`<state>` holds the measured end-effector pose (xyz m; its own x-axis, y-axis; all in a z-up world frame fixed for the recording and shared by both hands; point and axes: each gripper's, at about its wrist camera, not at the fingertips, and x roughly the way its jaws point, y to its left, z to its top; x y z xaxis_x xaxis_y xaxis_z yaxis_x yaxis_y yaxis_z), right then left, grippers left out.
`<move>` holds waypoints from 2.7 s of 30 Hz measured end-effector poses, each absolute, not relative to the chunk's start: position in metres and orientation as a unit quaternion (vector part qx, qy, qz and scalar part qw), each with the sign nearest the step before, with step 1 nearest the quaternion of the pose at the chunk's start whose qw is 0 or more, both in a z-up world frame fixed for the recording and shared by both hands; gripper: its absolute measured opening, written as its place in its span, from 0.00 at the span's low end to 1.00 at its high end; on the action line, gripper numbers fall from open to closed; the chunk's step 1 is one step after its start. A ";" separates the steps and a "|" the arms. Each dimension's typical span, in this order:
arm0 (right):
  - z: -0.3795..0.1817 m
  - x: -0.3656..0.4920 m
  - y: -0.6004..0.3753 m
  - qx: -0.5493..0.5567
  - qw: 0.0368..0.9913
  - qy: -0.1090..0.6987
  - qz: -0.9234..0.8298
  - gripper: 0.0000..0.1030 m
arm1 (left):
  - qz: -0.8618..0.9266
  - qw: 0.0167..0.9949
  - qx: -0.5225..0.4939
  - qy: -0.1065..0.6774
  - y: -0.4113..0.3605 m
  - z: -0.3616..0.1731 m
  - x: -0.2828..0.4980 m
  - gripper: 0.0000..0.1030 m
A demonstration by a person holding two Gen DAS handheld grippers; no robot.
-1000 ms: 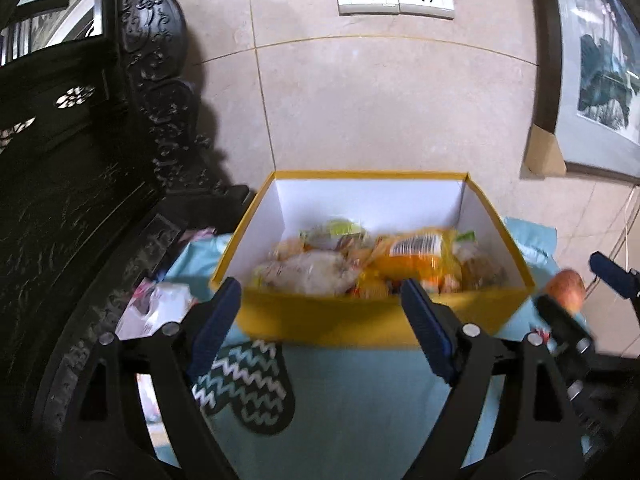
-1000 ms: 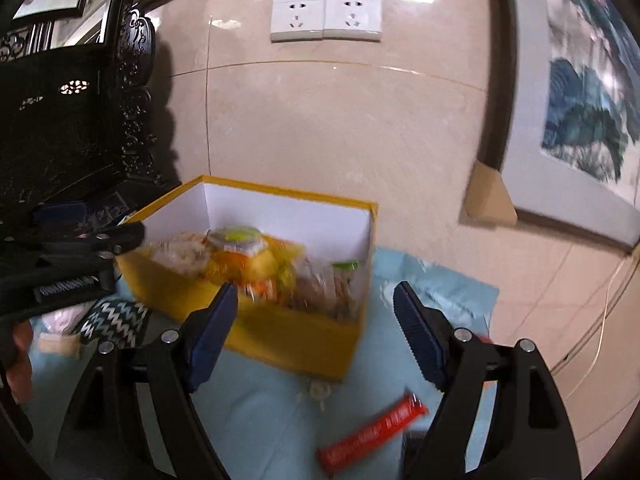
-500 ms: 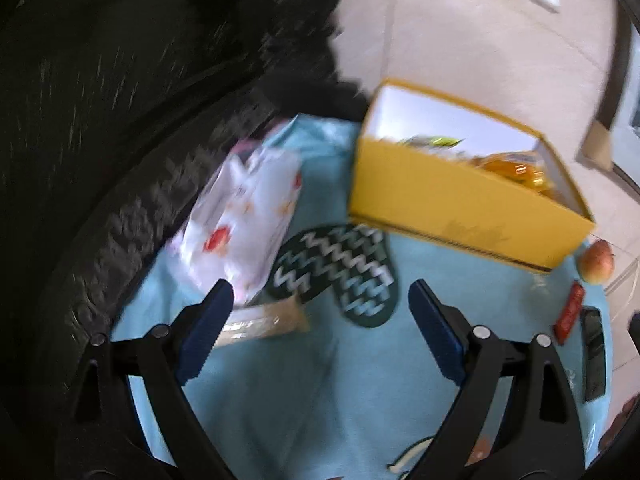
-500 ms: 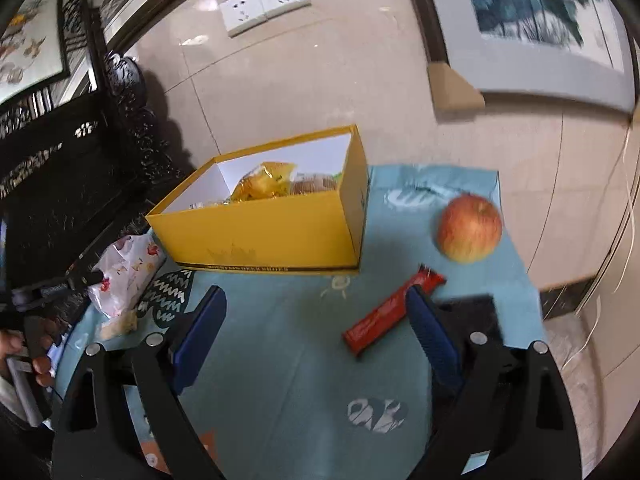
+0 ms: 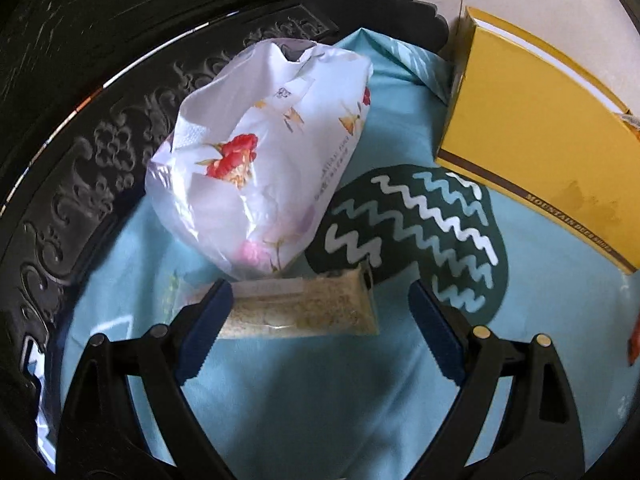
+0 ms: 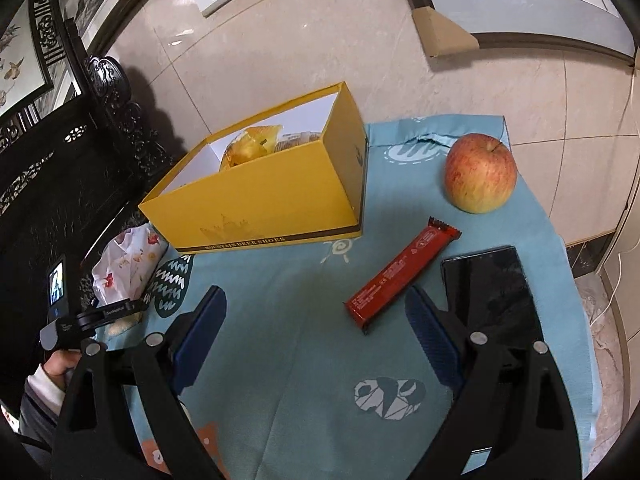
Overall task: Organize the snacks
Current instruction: 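Move both tools back over the remaining snacks, then grasp the clear stick snack with the left tool while the right tool grasps the red chocolate bar, then carry both snacks into the yellow box and open both tools to release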
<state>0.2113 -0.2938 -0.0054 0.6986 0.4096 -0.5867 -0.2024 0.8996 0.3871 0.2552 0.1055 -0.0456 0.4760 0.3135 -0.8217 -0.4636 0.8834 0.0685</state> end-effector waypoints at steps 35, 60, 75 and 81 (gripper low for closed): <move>-0.019 0.260 -0.290 0.088 0.881 0.451 0.108 0.61 | 0.169 0.829 -0.103 0.524 0.089 -0.041 0.223 0.27; -0.051 0.273 -0.262 0.117 0.854 0.500 0.084 0.23 | 0.165 0.831 -0.126 0.517 0.090 -0.048 0.213 0.27; 0.038 0.208 -0.250 0.138 0.884 0.396 0.204 0.23 | 0.092 0.877 -0.087 0.465 0.035 0.036 0.197 0.27; 0.073 0.231 -0.248 0.111 0.915 0.335 0.193 0.24 | 0.062 0.911 -0.041 0.407 -0.008 0.094 0.238 0.27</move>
<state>0.2313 -0.2480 0.0734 0.7004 0.4284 -0.5709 -0.2790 0.9005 0.3335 0.2379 -0.0084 0.0939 0.6619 0.0785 -0.7455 -0.1457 0.9890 -0.0252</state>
